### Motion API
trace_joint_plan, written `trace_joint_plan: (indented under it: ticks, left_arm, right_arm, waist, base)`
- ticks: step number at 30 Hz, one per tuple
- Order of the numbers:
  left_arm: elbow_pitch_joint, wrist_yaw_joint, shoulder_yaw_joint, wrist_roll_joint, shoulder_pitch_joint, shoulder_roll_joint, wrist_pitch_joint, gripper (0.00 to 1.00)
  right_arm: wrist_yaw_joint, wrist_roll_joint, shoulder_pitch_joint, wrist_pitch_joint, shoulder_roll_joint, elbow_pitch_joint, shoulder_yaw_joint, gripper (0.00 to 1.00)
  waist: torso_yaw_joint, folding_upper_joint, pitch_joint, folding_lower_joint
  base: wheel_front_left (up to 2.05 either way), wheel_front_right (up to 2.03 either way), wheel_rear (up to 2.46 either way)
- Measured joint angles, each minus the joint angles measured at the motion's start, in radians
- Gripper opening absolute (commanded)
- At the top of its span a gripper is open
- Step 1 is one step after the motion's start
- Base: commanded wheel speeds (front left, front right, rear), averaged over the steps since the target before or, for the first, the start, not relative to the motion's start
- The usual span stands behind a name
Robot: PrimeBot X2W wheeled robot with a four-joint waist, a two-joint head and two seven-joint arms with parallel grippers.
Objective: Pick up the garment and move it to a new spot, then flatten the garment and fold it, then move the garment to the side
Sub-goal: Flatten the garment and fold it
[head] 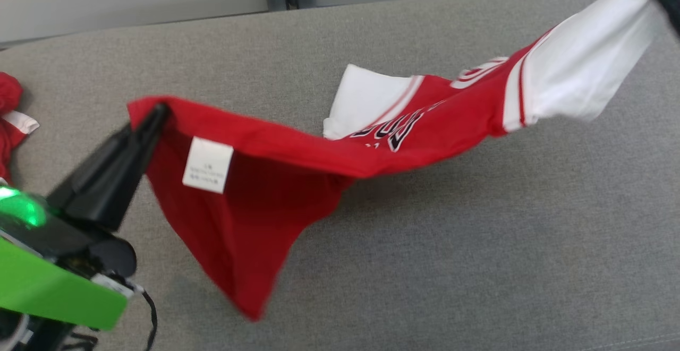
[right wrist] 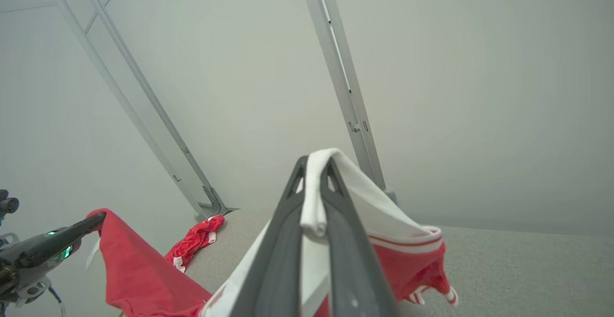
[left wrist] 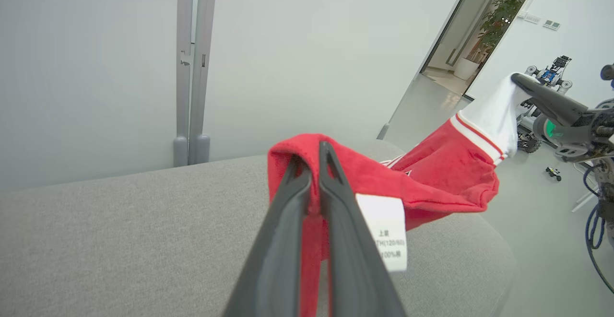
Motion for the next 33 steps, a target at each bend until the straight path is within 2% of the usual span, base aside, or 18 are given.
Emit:
trace_joint_plan:
  ticks: [3, 6, 10, 14, 17, 19, 22, 26, 30, 33]
  left_arm:
    - [0.008, 0.043, 0.009, -0.053, -0.179, 0.032, 0.081, 0.00]
    - [0.105, 0.082, 0.000, -0.073, -0.396, 0.062, 0.154, 0.00]
    - [0.336, 0.113, -0.043, -0.051, -0.709, 0.080, 0.206, 0.00]
    - [0.623, 0.118, -0.083, 0.021, -1.016, 0.061, 0.160, 0.00]
    - [0.829, 0.104, -0.090, 0.084, -1.211, 0.035, 0.051, 0.00]
    - [0.972, 0.088, -0.086, 0.132, -1.319, 0.018, -0.070, 0.00]
    - [1.135, 0.051, -0.106, 0.199, -1.412, 0.015, -0.201, 0.00]
    - [1.274, -0.005, -0.120, 0.215, -1.487, -0.005, -0.331, 0.00]
    - [1.388, -0.060, -0.153, 0.214, -1.409, -0.029, -0.415, 0.00]
    - [1.411, -0.078, -0.170, 0.186, -1.302, -0.039, -0.444, 0.00]
  right_arm:
    - [0.000, -0.002, -0.149, 0.106, 0.021, -0.007, -0.075, 0.00]
    - [0.000, -0.075, -0.346, 0.204, 0.047, 0.069, -0.102, 0.00]
    - [0.000, -0.274, -0.663, 0.276, 0.109, 0.244, -0.070, 0.00]
    - [0.000, -0.509, -0.962, 0.229, 0.181, 0.457, -0.002, 0.00]
    - [0.000, -0.643, -1.150, 0.120, 0.247, 0.622, 0.026, 0.00]
    - [0.000, -0.709, -1.254, 0.028, 0.277, 0.733, 0.062, 0.00]
    - [0.000, -0.748, -1.341, -0.072, 0.309, 0.871, 0.086, 0.00]
    - [0.000, -0.724, -1.385, -0.161, 0.323, 0.966, 0.099, 0.00]
    - [0.000, -0.638, -1.224, -0.232, 0.299, 0.986, 0.153, 0.00]
    - [0.000, -0.539, -1.045, -0.266, 0.259, 0.924, 0.174, 0.00]
  waist:
    - [-0.004, 0.0000, 0.040, 0.0000]
    - [-0.004, 0.0000, 0.089, 0.0000]
    - [0.003, 0.0000, 0.169, 0.0001]
    - [0.017, 0.0000, 0.262, 0.0002]
    - [0.029, 0.0000, 0.332, 0.0003]
    - [0.038, 0.0000, 0.380, 0.0004]
    - [0.049, 0.0000, 0.439, 0.0004]
    - [0.057, 0.0000, 0.503, 0.0003]
    - [0.064, 0.0000, 0.538, 0.0005]
    - [0.065, 0.0000, 0.528, 0.0004]
  base:
    - [0.00, 0.00, 0.00]
    - [0.00, 0.00, 0.00]
    - [0.00, 0.00, 0.00]
    - [0.00, 0.00, 0.00]
    - [0.00, 0.00, 0.00]
    - [0.00, 0.00, 0.00]
    - [0.00, 0.00, 0.00]
    - [0.00, 0.00, 0.00]
    - [0.00, 0.00, 0.00]
    - [0.00, 0.00, 0.00]
